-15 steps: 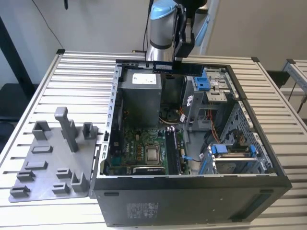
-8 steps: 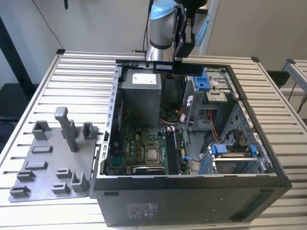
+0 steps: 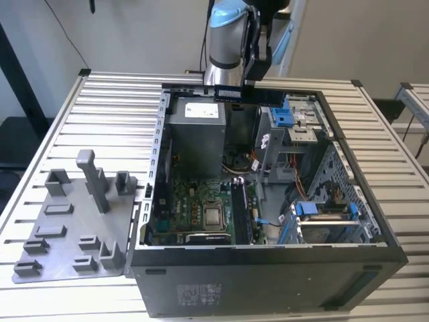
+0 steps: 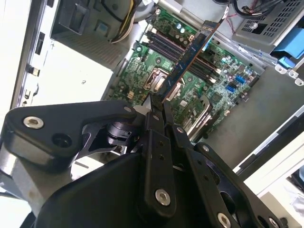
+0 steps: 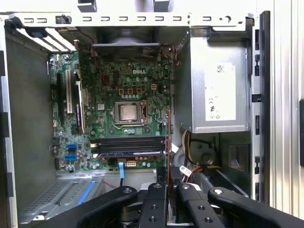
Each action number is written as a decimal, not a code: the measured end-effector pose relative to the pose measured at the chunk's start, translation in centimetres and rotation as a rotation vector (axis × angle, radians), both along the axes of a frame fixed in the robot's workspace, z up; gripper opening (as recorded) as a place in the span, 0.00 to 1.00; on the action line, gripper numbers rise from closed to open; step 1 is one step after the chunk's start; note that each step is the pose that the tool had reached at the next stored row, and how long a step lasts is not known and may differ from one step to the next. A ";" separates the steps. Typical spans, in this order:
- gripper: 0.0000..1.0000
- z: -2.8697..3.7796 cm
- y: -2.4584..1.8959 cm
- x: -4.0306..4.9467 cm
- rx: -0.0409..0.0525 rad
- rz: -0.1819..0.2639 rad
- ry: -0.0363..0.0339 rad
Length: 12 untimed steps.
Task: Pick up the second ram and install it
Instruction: 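Insert the second ram into the second slot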
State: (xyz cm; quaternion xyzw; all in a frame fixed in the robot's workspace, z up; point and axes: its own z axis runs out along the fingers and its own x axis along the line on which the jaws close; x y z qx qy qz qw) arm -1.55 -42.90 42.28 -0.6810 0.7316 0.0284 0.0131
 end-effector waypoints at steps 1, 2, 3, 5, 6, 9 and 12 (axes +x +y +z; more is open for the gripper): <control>0.14 0.00 0.00 0.00 0.0000 -0.008 0.0000; 0.14 0.00 0.00 0.00 0.0001 -0.017 0.0000; 0.14 -0.01 0.00 0.00 0.0001 -0.026 0.0000; 0.14 0.00 0.00 0.00 0.0000 -0.045 0.0000; 0.14 -0.01 0.00 0.00 0.0000 -0.055 0.0000; 0.14 -0.01 0.00 0.00 0.0000 -0.086 0.0000; 0.14 -0.02 0.00 0.00 0.0000 -0.119 0.0000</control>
